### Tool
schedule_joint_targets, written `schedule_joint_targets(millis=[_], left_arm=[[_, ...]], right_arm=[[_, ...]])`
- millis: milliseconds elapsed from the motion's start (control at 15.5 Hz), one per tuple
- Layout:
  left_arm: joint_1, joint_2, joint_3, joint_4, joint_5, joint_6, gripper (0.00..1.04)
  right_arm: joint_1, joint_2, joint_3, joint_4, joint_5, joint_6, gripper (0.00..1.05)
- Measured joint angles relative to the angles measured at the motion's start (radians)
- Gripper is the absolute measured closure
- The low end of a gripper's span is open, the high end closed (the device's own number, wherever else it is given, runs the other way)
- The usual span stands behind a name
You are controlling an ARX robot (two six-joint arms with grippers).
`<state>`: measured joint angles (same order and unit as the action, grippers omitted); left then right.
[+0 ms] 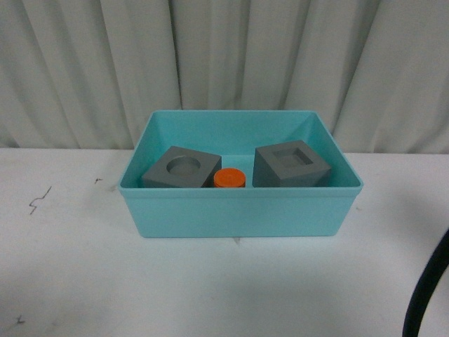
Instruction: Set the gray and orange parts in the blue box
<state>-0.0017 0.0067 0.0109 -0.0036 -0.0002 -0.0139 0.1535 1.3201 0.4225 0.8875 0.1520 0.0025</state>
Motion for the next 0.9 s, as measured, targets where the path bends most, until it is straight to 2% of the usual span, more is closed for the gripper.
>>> schedule_joint_targets(millis=[515, 579, 643, 836, 901], left_arm=[[0.0, 0.0, 0.0, 0.0, 0.0, 0.0, 0.07], [0.0, 0.0, 0.0, 0.0, 0.0, 0.0, 0.07], [0.0, 0.0, 0.0, 0.0, -0.001, 0.0, 0.07], [0.0, 0.0, 0.0, 0.0, 0.0, 0.0, 0.07], [0.0, 0.0, 0.0, 0.0, 0.0, 0.0, 0.07]], right_arm=[[-0.087, -0.309, -0.265, -0.042, -0.081, 0.0, 1.03], [-0.139, -0.356, -0.29, -0.066, -0.142, 0.0, 1.03], [-0.159, -0.394, -0.307, -0.089, -0.141, 0.0, 1.03], [-0.159, -0.493, -0.342, -0.151, -0.148, 0.0, 1.03], [-0.159, -0.498, -0.37, -0.098, -0.148, 0.0, 1.03]])
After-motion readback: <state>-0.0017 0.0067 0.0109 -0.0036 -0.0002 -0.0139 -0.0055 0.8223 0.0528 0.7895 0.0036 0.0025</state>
